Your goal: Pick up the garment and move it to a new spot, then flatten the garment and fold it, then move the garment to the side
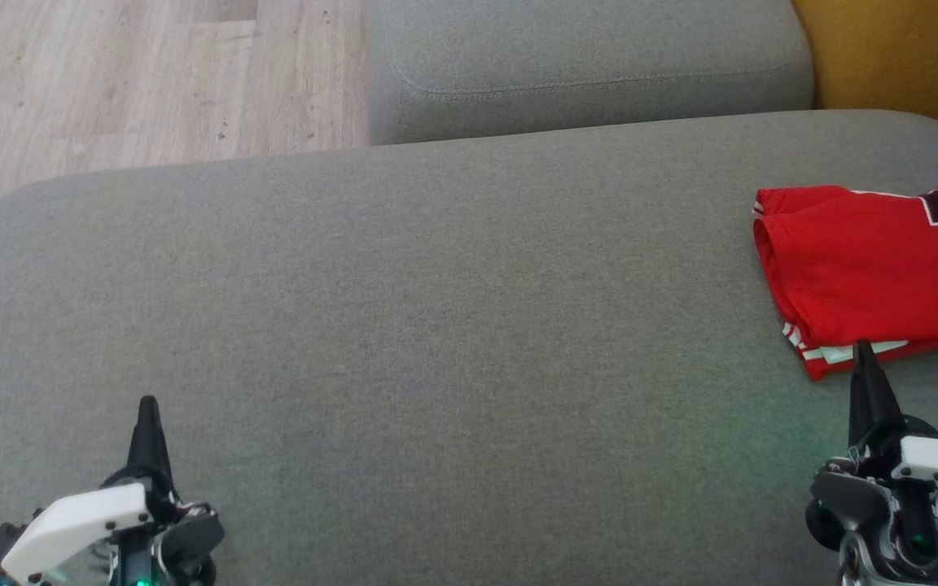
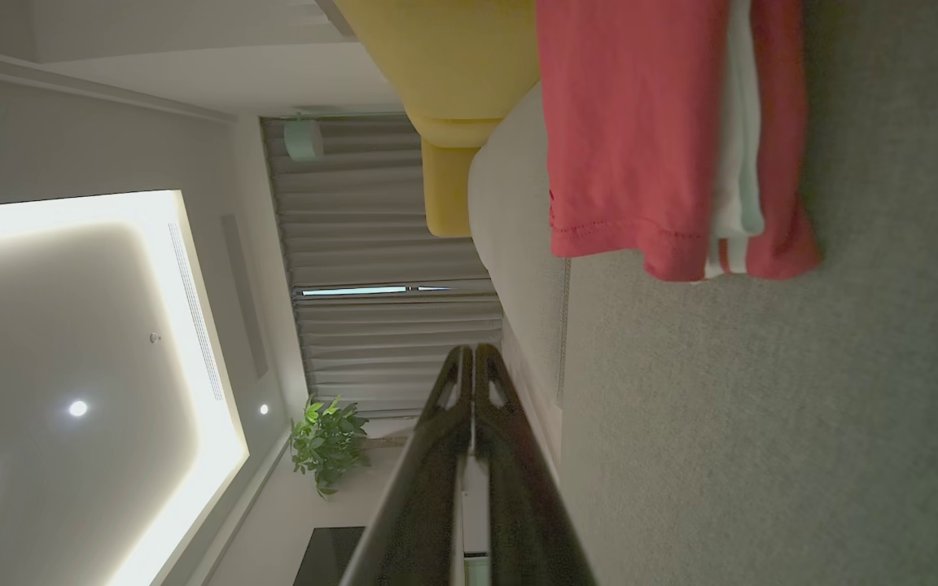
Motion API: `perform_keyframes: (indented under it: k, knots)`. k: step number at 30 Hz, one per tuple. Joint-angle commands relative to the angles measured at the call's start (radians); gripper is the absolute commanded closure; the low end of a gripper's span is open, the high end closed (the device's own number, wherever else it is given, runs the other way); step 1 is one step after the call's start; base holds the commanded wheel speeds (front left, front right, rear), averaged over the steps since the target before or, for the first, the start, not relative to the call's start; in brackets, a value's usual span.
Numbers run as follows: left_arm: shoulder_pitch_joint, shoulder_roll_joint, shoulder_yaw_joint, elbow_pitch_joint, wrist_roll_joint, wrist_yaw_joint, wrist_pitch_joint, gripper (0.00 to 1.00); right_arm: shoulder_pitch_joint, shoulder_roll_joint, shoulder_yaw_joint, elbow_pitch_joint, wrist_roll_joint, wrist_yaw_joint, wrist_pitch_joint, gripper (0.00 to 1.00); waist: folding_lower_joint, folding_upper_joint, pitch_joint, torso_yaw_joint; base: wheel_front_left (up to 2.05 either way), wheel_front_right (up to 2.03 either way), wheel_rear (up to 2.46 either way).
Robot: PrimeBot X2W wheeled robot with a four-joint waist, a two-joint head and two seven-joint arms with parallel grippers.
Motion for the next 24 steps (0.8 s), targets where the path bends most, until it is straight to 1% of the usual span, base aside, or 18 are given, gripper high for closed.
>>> perform_keyframes:
  k: [1, 24]
  knots:
    - [-0.049, 0.008, 0.042, -0.028, 0.002, -0.007, 0.008, 1.00, -0.047, -0.014, 0.015, -0.032, 0.003, -0.001, 0.009, 1.00, 0.0000, 0.0000, 0.000, 0.000, 0.00, 0.00, 0.00]
    - [-0.050, 0.002, 0.051, -0.028, 0.009, -0.007, 0.014, 1.00, -0.048, -0.011, 0.010, -0.032, -0.001, -0.001, 0.013, 1.00, 0.0000, 0.0000, 0.000, 0.000, 0.00, 0.00, 0.00]
